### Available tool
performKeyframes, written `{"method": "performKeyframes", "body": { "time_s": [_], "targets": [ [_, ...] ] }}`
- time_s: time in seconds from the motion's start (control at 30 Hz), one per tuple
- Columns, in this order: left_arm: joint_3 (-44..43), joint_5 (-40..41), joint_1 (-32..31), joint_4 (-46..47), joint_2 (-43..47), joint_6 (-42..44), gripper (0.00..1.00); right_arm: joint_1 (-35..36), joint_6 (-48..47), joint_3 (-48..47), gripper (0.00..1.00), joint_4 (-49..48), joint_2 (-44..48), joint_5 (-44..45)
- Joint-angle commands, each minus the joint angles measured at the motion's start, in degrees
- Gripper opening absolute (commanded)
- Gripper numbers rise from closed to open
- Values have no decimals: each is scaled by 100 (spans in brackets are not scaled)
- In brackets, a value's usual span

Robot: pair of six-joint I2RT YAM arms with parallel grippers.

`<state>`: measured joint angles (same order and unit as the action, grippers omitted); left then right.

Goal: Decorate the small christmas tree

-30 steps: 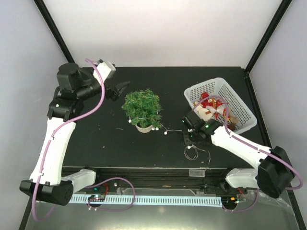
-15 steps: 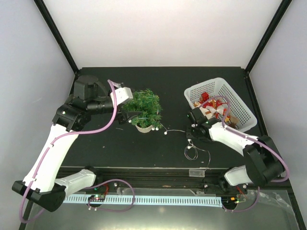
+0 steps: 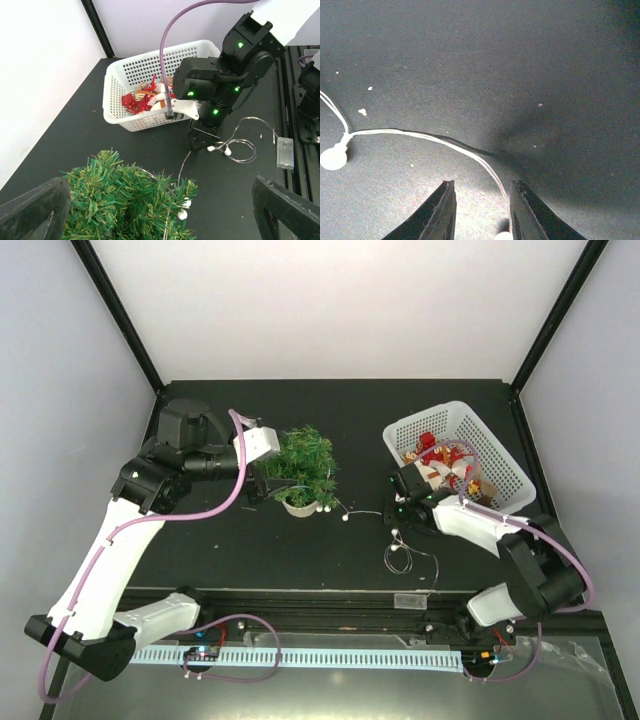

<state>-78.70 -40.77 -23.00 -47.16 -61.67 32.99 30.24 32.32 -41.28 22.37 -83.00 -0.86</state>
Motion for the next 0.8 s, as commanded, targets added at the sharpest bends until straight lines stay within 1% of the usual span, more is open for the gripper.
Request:
{"method": "performKeyframes", "body": {
  "time_s": [0.0,0.23,0.47,0.77],
  "targets": [
    [-92,-142,-36,-117,16,135,99,-20,3,234,32,32,-261,-366],
    [-60,-187,-46,-148,71,137,99,-18,57,466,32,11,-190,-318],
    [-18,-254,-46,-115,93,105,99,-22,115,574,33,189,171,-177],
    [24,-343,-55,-24,118,-15,99,-22,72,340,35,498,469,143]
  ]
}}
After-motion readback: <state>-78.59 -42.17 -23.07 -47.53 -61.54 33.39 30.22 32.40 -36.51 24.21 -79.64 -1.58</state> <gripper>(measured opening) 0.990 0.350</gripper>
